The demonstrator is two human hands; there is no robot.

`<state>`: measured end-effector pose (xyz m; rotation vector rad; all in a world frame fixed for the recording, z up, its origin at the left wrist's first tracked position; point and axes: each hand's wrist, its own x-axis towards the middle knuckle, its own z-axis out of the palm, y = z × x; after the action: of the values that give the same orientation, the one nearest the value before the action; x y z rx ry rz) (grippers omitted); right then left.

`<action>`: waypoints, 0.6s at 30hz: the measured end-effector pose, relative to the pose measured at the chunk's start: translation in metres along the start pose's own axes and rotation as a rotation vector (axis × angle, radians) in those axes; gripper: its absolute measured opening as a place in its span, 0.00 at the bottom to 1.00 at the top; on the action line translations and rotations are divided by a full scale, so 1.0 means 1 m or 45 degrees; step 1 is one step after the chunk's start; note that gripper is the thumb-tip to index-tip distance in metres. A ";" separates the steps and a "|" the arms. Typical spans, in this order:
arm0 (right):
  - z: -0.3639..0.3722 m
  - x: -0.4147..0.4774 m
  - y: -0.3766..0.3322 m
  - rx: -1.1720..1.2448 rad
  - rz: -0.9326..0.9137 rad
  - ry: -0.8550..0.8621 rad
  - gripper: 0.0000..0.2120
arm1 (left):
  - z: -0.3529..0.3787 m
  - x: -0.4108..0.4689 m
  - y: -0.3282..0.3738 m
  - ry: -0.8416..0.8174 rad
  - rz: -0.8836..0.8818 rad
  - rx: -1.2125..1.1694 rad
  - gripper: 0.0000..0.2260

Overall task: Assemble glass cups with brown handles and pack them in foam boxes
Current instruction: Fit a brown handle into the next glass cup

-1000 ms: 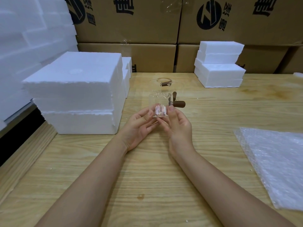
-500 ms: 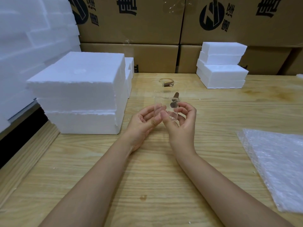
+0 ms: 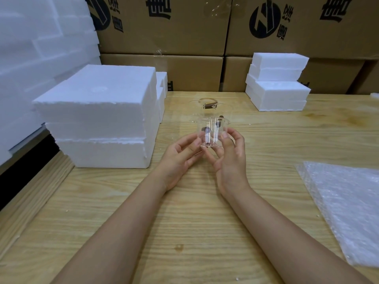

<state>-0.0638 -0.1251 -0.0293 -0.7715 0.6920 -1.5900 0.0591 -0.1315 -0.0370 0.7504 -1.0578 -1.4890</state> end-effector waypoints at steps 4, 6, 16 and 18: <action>-0.002 0.001 0.001 -0.021 -0.035 -0.013 0.08 | 0.005 -0.001 -0.001 0.071 0.091 0.071 0.18; -0.003 0.001 0.002 -0.102 -0.077 -0.027 0.08 | 0.007 -0.001 0.000 0.113 0.122 0.106 0.19; -0.002 0.001 0.001 -0.120 -0.117 -0.102 0.25 | 0.018 0.000 -0.005 0.289 0.345 0.306 0.17; -0.002 0.001 0.001 -0.058 -0.094 -0.090 0.24 | 0.020 0.000 -0.006 0.274 0.353 0.292 0.17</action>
<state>-0.0650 -0.1263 -0.0310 -0.8916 0.6567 -1.6104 0.0391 -0.1278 -0.0344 0.8648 -1.1270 -1.0387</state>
